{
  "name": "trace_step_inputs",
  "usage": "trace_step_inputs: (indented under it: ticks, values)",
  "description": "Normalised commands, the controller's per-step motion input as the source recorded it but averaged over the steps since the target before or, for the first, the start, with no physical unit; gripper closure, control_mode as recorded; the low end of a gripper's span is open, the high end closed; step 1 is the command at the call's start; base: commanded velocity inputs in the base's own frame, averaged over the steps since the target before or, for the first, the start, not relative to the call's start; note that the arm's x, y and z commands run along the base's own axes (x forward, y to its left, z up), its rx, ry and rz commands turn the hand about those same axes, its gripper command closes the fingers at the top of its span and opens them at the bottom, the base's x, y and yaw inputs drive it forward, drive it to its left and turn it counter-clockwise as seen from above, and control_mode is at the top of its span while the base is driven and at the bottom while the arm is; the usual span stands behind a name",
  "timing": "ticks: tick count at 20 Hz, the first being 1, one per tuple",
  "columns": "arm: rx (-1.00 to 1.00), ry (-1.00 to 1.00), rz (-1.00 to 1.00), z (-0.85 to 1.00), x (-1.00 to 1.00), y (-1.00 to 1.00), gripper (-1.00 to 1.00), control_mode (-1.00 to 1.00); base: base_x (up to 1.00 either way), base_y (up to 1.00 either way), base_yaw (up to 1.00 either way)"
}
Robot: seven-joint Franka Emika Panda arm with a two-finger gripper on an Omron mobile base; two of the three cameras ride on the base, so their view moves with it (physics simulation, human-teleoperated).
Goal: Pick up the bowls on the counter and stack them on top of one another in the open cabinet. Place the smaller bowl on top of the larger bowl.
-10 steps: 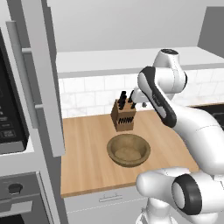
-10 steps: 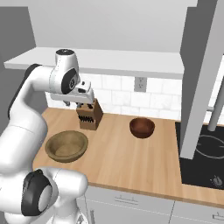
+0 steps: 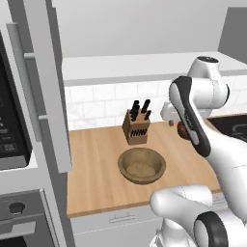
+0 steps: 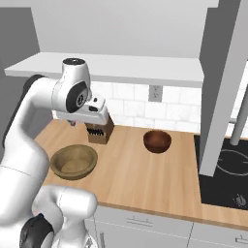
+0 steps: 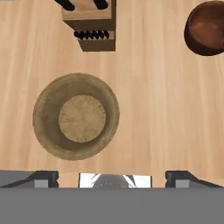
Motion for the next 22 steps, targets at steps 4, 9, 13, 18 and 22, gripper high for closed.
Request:
trace_step_inputs:
  ticks: [4, 9, 13, 18, 22]
  values:
    - [0.00, 0.04, -0.14, -0.44, -0.45, -0.82, -1.00, -1.00, 0.00, 0.00, 0.00]
    - [0.02, -0.01, -0.33, -0.64, -0.03, -0.90, -1.00, -1.00, 0.00, 0.00, 0.00]
    - [0.03, 0.01, -0.38, -0.50, 0.21, -0.88, -1.00, -1.00, 0.00, 0.00, 0.00]
    - [0.12, 0.03, -0.36, -0.31, 0.47, -0.95, -1.00, -1.00, 0.00, 0.00, 0.00]
    - [0.20, 0.00, -0.26, -0.11, 0.68, -0.89, -1.00, -1.00, 0.00, 0.00, 0.00]
